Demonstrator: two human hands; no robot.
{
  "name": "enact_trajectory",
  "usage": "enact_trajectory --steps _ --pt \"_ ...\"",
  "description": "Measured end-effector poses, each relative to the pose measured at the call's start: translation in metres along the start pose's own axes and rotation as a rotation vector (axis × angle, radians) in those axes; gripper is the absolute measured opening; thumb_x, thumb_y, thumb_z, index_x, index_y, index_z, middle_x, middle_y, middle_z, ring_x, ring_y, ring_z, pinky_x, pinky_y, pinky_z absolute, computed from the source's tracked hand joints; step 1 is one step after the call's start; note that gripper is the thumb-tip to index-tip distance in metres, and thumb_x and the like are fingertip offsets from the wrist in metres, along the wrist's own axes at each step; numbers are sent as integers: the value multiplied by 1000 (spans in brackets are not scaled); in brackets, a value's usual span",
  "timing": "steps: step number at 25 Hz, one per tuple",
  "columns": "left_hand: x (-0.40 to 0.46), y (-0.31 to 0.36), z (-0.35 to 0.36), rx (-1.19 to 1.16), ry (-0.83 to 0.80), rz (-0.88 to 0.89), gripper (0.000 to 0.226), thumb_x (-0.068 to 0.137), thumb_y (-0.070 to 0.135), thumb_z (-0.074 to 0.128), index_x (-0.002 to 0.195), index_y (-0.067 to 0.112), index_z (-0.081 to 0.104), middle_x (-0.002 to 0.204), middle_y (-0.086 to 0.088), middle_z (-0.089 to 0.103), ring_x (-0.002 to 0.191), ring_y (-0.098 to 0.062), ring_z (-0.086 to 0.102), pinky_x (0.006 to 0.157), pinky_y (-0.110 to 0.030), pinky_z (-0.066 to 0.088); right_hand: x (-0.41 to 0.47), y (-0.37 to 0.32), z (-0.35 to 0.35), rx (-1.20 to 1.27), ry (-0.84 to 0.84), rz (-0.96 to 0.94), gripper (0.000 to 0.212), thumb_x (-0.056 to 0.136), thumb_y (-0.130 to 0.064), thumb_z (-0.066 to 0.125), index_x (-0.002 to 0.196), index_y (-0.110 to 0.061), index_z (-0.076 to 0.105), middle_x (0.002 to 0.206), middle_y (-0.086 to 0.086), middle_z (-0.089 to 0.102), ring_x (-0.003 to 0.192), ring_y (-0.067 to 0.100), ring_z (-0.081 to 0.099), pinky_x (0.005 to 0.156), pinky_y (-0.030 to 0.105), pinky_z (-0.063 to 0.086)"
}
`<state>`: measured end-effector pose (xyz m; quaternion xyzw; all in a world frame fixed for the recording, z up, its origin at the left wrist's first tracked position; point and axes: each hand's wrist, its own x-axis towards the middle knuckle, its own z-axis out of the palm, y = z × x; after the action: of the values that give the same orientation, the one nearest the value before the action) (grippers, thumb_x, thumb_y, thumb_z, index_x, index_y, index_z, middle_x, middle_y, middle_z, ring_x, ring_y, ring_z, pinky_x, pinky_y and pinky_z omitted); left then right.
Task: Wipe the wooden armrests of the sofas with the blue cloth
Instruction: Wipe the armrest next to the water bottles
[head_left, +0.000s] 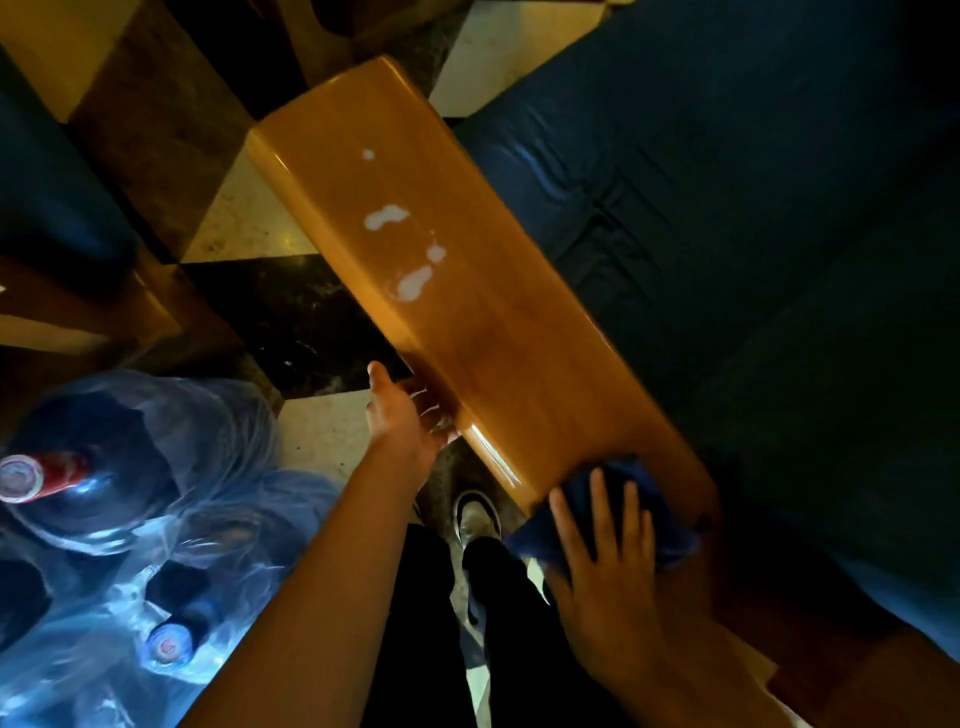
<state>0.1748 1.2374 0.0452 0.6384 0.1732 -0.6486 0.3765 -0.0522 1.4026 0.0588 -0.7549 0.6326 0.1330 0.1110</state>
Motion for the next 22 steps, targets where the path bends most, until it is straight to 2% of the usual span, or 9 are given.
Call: enact_trajectory --steps 2,4,7,10,12,15,18,20,22 --pt "7 8 -3 18 -13 -14 71 100 68 26 122 9 60 113 -20 71 104 -38 68 73 -48 55 7 -6 2 -39 30 -122 60 108 -64 15 156 -34 35 172 13 19 143 52 36 108 63 31" --pt "18 22 -5 27 -11 -5 72 100 68 25 115 9 62 106 -19 71 97 -36 69 73 -46 56 44 -18 -10 -43 115 -259 53 105 -49 39 158 -43 34 178 4 5 146 48 35 115 61 31" --pt "27 44 -5 27 -38 39 74 101 67 22 110 6 63 100 -18 71 87 -32 68 71 -41 54 129 -70 -34 -16 202 -339 79 93 -26 66 162 -44 33 177 4 14 157 46 26 126 60 23" --pt "38 72 -13 3 -58 145 75 100 67 24 126 10 65 118 -17 72 105 -33 69 91 -48 56 215 -131 -59 36 261 -326 85 89 -25 71 163 -41 32 176 8 17 159 45 18 128 62 17" --pt "42 92 -16 -4 -71 146 75 99 70 24 132 15 63 123 -14 70 112 -35 67 95 -54 54 232 -141 -63 17 251 -302 93 85 -28 78 164 -40 29 176 8 16 160 44 15 129 60 17" --pt "31 99 -12 -13 -93 65 76 100 69 25 132 10 61 124 -18 69 111 -37 66 89 -51 54 184 -112 -52 67 209 -181 88 91 -45 71 166 -35 25 176 8 18 160 41 18 129 57 19" --pt "24 87 -4 -35 -96 3 68 101 66 28 122 12 63 115 -17 71 102 -34 68 81 -46 54 141 -62 -53 97 140 0 85 92 -72 52 164 -31 31 175 11 21 159 46 19 126 64 22" --pt "27 89 0 -44 -89 0 64 101 66 30 115 14 65 109 -15 73 97 -33 70 83 -47 56 176 -45 -72 147 68 70 88 90 -80 41 164 -34 30 175 10 18 158 46 18 125 66 22" --pt "33 97 4 -57 -74 27 64 100 66 33 122 14 65 114 -15 74 103 -34 70 90 -51 55 247 -47 -98 172 65 91 90 89 -83 34 165 -35 27 172 15 25 152 48 31 118 64 34"
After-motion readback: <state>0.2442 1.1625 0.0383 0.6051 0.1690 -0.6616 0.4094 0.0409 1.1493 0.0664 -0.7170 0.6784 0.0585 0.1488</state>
